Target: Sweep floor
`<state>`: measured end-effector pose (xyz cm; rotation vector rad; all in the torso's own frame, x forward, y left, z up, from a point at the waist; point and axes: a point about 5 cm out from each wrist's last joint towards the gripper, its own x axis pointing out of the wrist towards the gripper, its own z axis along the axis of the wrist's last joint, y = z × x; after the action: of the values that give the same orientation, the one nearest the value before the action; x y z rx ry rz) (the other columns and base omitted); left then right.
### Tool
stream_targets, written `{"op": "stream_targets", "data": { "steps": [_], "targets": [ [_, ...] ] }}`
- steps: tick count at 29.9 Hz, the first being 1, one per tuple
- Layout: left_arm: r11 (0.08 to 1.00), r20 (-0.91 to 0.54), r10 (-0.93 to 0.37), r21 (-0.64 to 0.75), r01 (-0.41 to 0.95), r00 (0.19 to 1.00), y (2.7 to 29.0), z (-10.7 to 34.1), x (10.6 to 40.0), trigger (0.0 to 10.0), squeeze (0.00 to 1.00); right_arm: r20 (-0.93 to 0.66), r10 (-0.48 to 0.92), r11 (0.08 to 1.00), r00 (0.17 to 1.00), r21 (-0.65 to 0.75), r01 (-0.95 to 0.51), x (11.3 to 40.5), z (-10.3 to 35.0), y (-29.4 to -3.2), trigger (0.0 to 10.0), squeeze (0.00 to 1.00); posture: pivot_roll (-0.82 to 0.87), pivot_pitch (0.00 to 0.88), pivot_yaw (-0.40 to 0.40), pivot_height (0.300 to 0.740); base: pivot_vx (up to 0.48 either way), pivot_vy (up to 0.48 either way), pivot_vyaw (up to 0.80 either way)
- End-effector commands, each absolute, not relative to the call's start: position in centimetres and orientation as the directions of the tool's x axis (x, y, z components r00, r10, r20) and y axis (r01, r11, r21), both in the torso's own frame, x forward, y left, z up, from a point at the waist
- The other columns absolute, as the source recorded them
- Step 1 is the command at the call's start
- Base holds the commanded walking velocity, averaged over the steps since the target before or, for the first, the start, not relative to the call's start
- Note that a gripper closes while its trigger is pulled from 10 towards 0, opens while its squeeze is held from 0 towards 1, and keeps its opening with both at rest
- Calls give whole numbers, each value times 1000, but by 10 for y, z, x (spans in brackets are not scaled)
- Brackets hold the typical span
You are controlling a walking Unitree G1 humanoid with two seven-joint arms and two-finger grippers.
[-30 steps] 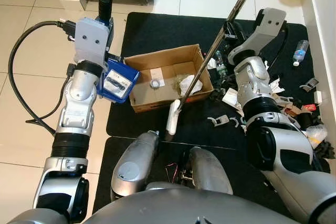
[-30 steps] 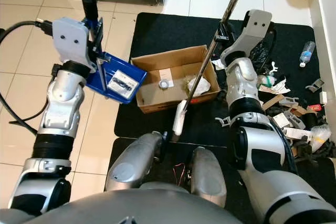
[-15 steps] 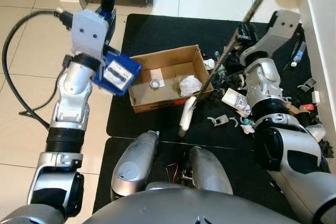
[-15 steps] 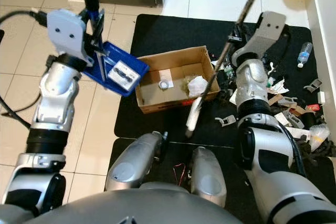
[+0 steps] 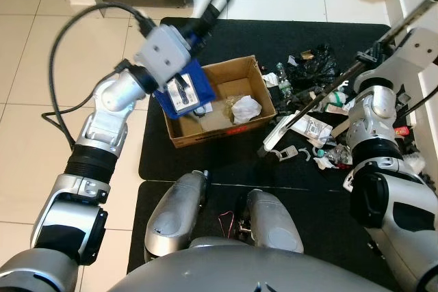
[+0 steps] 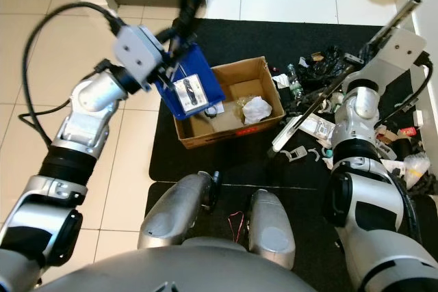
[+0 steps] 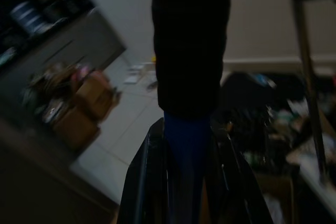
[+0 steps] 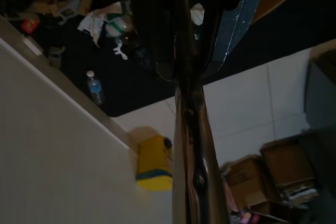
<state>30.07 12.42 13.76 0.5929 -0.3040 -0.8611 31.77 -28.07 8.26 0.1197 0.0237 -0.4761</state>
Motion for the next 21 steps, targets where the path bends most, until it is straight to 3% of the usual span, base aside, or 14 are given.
{"op": "stream_targets", "data": {
  "steps": [1,6,17,21],
  "targets": [
    [435,21,-805,699,567,592,129,150,301,10000,12,-53,-466,876,883,109,469,314,79,-283,10000,0,150,72,53,740,0,0,0],
    [351,-30,-831,747,565,555,132,145,302,10000,12,-56,-461,879,886,110,464,315,78,-280,10000,0,155,71,53,740,0,0,0],
    [57,-180,-932,786,615,315,109,118,283,10000,24,-76,-440,891,895,92,445,319,75,-272,10000,0,154,67,55,740,0,0,0],
    [-6,-218,-939,786,619,267,106,112,279,10000,24,-75,-439,891,895,93,445,319,76,-272,10000,0,154,63,56,740,0,0,0]
  ]
}}
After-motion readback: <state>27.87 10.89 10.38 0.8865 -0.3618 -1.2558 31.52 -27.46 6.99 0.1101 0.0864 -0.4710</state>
